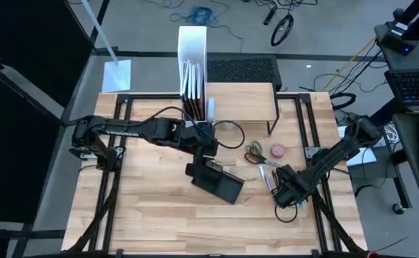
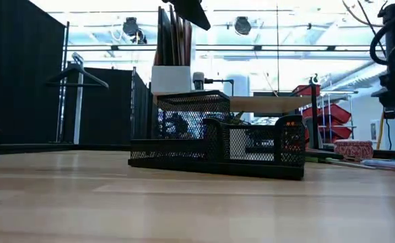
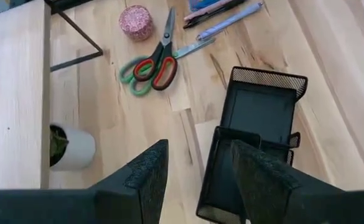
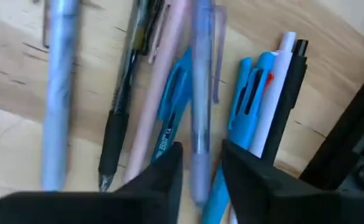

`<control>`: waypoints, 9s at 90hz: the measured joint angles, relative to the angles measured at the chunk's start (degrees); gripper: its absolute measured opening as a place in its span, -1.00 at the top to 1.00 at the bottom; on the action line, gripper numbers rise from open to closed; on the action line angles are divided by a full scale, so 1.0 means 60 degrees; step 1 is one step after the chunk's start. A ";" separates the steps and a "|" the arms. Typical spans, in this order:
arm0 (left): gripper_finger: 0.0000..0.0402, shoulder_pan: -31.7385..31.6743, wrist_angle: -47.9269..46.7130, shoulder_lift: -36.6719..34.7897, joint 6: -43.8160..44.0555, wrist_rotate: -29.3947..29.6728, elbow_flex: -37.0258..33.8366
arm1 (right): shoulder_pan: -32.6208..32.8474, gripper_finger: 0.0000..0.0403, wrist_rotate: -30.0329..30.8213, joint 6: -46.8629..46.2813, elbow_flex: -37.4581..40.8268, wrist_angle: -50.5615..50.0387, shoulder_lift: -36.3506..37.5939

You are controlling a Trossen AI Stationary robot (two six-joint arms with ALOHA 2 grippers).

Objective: Stock shelves
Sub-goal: Remove the purple pen from the desk organizer, then move the desk organizer to the middle left of the table, then remove the white stapler from the shelf

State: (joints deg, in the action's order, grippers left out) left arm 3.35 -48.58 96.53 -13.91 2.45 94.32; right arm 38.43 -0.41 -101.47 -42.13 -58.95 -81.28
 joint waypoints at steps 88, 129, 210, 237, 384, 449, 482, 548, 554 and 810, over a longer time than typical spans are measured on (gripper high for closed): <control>0.19 0.0095 0.0191 -0.1181 0.1900 -0.0092 -0.3122 | -0.0403 0.17 0.5352 0.7390 -0.0259 0.4913 -0.0334; 0.19 0.0299 0.1357 -0.2861 0.2950 0.1139 -0.4739 | -0.1517 0.22 0.4831 0.9007 -0.0102 0.7353 -0.1797; 0.19 0.0467 0.1374 -0.3209 0.2485 0.2253 -0.4736 | -0.4788 0.22 0.3772 1.4078 -0.0116 1.5991 -0.5026; 0.19 0.0467 0.1370 -0.3209 0.2418 0.2250 -0.4732 | -0.5047 0.22 0.3763 1.4972 -0.1848 1.6407 -0.6650; 0.19 0.0518 0.2249 -0.3442 0.2768 0.2578 -0.4721 | -0.4509 0.22 0.4358 1.4590 0.1282 1.4934 -0.0317; 0.19 0.0955 0.3623 -0.4849 0.2686 0.2538 -0.5876 | -0.5311 -0.06 0.4731 1.6892 0.1219 1.6329 -0.0360; 0.19 0.1257 0.5499 -0.6751 0.2668 0.2945 -0.8455 | -0.5604 -0.26 0.7365 1.7777 -0.0021 1.5603 -0.0417; 0.19 0.0784 0.5156 -0.7082 0.1508 0.3190 -0.8451 | -0.6942 -0.20 0.7534 1.6083 -0.3431 1.3181 -0.3033; 0.19 0.0784 0.5056 -0.7082 0.1515 0.3193 -0.8451 | -0.6952 -0.20 0.7545 1.6087 -0.3433 1.3085 -0.3100; 0.19 0.0776 0.5285 -0.7071 0.1504 0.3182 -0.8448 | -0.3383 0.50 0.6480 0.9492 -0.3340 0.3424 0.0617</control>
State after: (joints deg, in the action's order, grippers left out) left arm 8.01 -16.87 54.11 -4.89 21.54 43.64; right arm 18.13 38.47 -44.52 -62.17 -38.41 -77.58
